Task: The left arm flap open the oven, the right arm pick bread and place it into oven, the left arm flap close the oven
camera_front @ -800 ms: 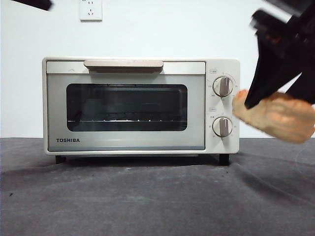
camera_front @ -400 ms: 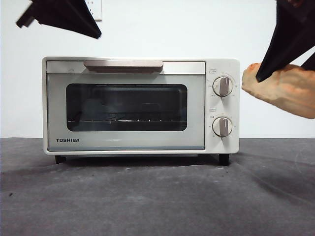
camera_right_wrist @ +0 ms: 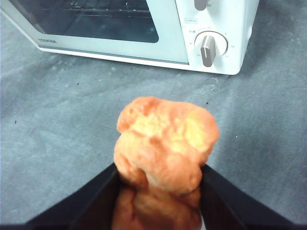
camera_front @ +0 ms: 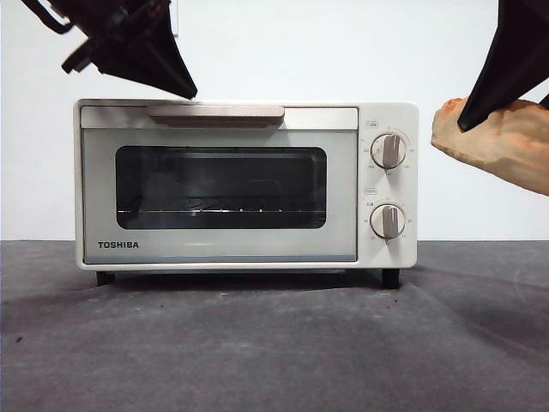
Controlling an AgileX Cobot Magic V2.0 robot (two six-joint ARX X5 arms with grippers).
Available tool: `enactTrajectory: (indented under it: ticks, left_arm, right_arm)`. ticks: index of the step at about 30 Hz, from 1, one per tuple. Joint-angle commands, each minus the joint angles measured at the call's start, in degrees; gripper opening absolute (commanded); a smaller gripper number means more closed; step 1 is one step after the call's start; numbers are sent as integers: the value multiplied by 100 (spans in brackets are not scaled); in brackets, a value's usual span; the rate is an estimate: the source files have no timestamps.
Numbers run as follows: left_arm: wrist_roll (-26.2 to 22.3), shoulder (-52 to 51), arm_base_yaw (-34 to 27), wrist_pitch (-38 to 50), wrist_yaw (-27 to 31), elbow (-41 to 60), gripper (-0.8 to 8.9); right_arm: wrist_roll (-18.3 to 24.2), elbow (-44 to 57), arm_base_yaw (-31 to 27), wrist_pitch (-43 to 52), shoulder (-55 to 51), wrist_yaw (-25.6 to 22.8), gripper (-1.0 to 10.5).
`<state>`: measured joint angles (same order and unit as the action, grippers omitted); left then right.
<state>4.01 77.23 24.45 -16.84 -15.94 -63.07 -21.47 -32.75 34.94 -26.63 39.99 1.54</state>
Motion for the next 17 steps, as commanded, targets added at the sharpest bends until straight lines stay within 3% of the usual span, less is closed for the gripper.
enactTrajectory:
  ticks: [1, 17]
  left_arm:
    - [-125, 168, 61, 101, 68, -138, 16]
    - [-212, 490, 323, -216, 118, -138, 16]
  right_arm:
    - [-59, -114, 55, 44, 24, 9, 221]
    - [-59, -114, 55, 44, 22, 13, 221]
